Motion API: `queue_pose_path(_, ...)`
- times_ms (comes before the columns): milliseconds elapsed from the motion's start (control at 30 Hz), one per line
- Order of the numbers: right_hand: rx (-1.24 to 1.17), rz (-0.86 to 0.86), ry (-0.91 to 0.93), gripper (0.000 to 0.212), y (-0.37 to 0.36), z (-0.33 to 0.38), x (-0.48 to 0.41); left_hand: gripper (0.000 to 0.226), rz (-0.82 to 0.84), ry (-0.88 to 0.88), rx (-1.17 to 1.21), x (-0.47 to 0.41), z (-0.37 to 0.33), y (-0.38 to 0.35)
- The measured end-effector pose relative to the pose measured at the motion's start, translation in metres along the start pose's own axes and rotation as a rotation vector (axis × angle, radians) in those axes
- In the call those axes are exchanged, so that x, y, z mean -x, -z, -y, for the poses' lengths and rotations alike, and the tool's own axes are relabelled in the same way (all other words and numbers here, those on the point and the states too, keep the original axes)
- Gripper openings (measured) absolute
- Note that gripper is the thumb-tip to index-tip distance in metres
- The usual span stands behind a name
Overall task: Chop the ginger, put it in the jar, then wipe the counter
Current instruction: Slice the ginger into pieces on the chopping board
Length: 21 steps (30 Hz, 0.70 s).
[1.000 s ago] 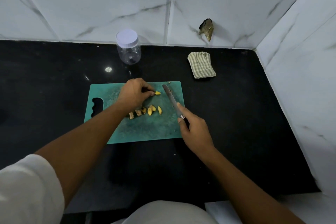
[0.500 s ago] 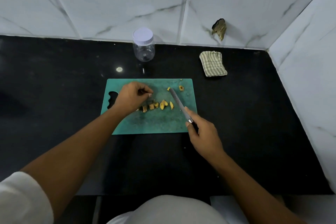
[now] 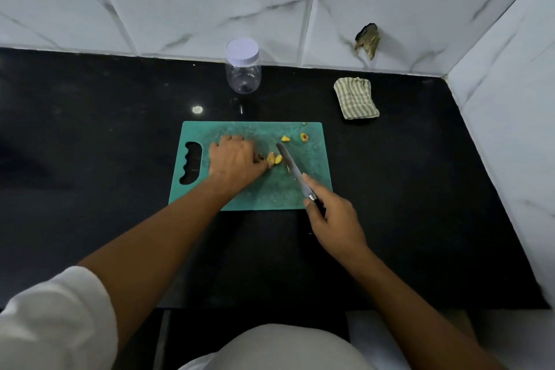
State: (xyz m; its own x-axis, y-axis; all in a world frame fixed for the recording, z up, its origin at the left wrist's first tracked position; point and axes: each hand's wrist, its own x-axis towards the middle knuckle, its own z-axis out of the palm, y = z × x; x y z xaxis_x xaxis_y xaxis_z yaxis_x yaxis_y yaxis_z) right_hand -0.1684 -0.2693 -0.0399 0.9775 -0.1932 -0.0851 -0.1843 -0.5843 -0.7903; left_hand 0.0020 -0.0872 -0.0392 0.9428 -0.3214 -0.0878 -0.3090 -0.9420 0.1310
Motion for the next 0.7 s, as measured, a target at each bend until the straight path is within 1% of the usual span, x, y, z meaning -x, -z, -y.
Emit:
queue_pose_path(67, 0.002, -0.019, -0.007, 0.051, 0.003, -0.001, 0.001, 0.05, 0.019, 0.018, 0.026, -0.004, -0.001, -0.001)
queue_pose_path(200, 0.02, -0.014, -0.027, 0.052, 0.009, -0.003, 0.003, 0.036, 0.053, 0.047, 0.189, -0.011, 0.002, -0.003)
queue_pose_path(367, 0.189, -0.008, -0.024, 0.053, 0.015, -0.006, -0.007, 0.018, 0.134, 0.051, 0.308, -0.016, 0.003, 0.004)
queue_pose_path(500, 0.339, 0.074, 0.035, 0.053, 0.02, -0.005, -0.008, 0.018, 0.13, 0.078, 0.327, -0.019, 0.001, 0.005)
queue_pose_path(700, 0.41, 0.142, 0.13, 0.055, 0.025, -0.02, 0.006, 0.018, 0.119, 0.078, 0.345, -0.027, 0.001, 0.002)
